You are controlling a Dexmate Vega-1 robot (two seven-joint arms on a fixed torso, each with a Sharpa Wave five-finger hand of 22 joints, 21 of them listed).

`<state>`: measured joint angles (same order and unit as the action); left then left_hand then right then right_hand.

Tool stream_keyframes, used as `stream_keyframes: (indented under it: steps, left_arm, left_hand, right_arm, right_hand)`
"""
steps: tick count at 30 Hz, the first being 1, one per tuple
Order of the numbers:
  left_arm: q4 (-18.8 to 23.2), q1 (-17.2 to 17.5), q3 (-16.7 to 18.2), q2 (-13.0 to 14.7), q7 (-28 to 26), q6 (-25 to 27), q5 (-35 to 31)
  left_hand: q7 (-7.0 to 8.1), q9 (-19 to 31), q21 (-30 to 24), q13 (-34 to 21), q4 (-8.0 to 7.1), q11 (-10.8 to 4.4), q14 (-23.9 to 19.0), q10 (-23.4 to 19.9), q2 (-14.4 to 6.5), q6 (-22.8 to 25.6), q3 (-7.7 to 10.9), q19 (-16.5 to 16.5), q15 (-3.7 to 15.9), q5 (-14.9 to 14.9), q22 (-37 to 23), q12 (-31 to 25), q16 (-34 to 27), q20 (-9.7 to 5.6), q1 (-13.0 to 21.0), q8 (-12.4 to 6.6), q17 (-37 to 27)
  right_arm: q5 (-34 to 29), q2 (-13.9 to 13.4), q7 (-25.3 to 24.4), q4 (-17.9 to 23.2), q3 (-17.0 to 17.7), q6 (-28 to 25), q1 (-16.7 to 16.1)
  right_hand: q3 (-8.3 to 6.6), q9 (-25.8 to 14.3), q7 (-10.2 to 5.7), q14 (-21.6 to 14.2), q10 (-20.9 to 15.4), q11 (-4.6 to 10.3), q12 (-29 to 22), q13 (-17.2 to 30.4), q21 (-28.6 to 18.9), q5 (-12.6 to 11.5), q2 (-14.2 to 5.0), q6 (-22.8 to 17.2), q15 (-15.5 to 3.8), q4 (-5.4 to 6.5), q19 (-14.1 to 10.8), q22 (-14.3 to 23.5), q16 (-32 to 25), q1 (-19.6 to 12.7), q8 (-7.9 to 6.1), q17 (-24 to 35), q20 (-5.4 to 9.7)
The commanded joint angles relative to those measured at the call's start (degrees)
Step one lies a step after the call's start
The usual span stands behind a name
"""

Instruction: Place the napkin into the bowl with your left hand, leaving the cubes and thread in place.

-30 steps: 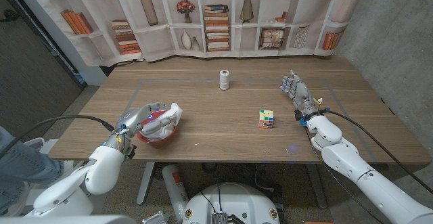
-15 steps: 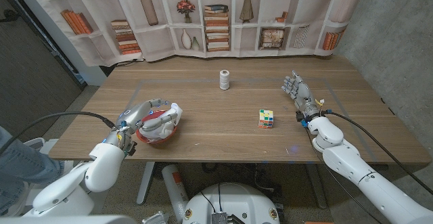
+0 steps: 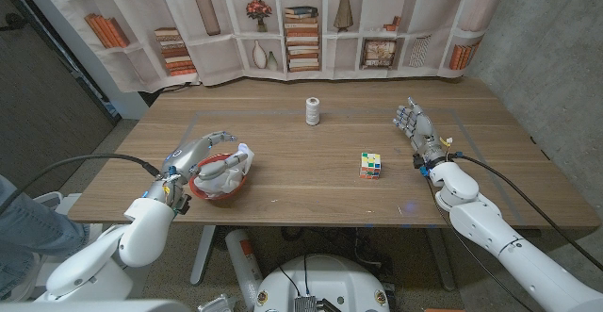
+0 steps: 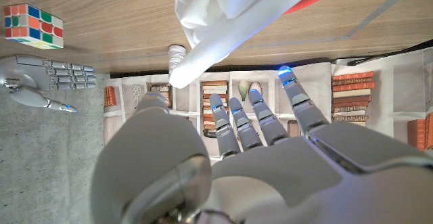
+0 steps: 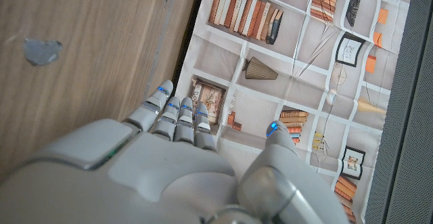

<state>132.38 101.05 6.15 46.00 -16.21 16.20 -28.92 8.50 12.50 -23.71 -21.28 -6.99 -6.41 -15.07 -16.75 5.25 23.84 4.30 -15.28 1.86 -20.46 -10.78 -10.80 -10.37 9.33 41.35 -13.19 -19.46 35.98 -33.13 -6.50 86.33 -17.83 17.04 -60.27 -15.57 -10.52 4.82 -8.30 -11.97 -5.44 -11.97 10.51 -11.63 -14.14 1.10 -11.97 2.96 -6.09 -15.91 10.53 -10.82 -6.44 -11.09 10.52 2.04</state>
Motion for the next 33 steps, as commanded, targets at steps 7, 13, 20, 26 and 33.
stream_keyframes:
  steps: [7, 13, 20, 26, 33]
  left_arm:
    - [-0.8, -2.4, -1.0, -1.2, -0.5, -2.2, -0.6]
    - [-0.7, -3.2, -0.9, -1.3, 0.1, -2.7, 0.2]
    - [-0.5, -3.6, -0.4, -1.6, 0.8, -3.0, 1.2]
    - [-0.3, -4.0, -0.4, -1.8, 1.2, -2.8, 1.5]
    - [-0.6, -4.1, -0.6, -1.8, 1.2, -2.9, 1.6]
  left_hand:
    - [-0.15, 0.0, 1.3, 0.7, -0.22, 0.30, 3.1, 1.9, -1.1, -2.2, -0.37, 2.4, 0.03, -0.5, -0.2, 0.1, 0.3, 0.34, -0.1, 1.03, 0.7]
    - [-0.14, 0.0, 2.1, 1.1, -0.52, 0.26, 4.3, 2.5, -1.6, -2.7, -0.55, 3.9, 0.12, -0.6, -0.2, 0.0, 0.2, 1.07, -0.6, 1.25, 1.2]
    - [-0.21, -0.1, 2.4, 1.4, -0.62, 0.34, 5.7, 2.9, -1.8, -3.0, -0.71, 4.1, -0.25, -0.7, -0.2, -0.1, 0.3, 2.04, -0.8, 1.35, 1.6]
    - [-0.16, -0.1, 2.7, 1.7, -0.67, 0.64, 6.2, 3.3, -2.0, -3.3, -0.83, 4.4, -0.48, -0.8, -0.1, -0.1, 0.2, 2.57, -1.0, 1.48, 1.9]
    - [-0.30, -0.2, 3.0, 1.9, -0.72, 0.66, 6.6, 3.6, -2.1, -3.4, -0.91, 4.8, -0.65, -0.8, -0.1, -0.1, 0.2, 2.75, -1.1, 1.49, 2.1]
  right_arm:
    - [0.4, 0.7, 0.7, -1.5, -0.3, 0.0, 1.4]
    - [0.6, 0.4, 0.7, -1.3, 0.1, 0.4, 0.9]
    - [0.5, 0.1, 0.7, -1.1, 0.3, 0.6, 0.4]
    - [0.6, -0.1, 0.2, -0.3, 0.6, 0.5, -0.1]
    - [0.2, -0.3, 0.0, 0.3, 0.5, 0.5, -0.4]
  right_hand:
    - [0.28, -0.3, -0.25, -0.4, -0.5, -0.01, -0.3, 0.2, 0.0, 0.4, -0.51, -0.5, 0.09, -0.17, -0.4, 0.1, 0.1, -0.2, -0.17, 0.1, -0.30]
    - [0.31, -0.3, -0.25, -0.5, -0.5, -0.22, -0.3, 0.2, 0.0, 0.4, -0.52, -0.5, 0.09, -0.18, -0.3, 0.1, 0.1, -0.2, -0.17, 0.1, -0.33]
    - [0.34, -0.3, -0.35, -0.5, -0.5, -0.11, -0.3, 0.2, 0.0, 0.4, -0.53, -0.5, 0.05, -0.18, -0.3, 0.1, 0.1, -0.2, -0.17, 0.1, -0.33]
    - [0.37, -0.3, -0.36, -0.5, -0.6, -0.11, -0.3, 0.2, 0.0, 0.4, -0.55, -0.5, 0.06, -0.18, -0.3, 0.1, 0.1, -0.2, -0.15, 0.1, -0.34]
    - [0.39, -0.3, -0.32, -0.5, -0.6, -0.12, -0.3, 0.2, 0.0, 0.5, -0.56, -0.5, 0.10, -0.18, -0.3, 0.1, 0.0, -0.2, -0.16, 0.1, -0.32]
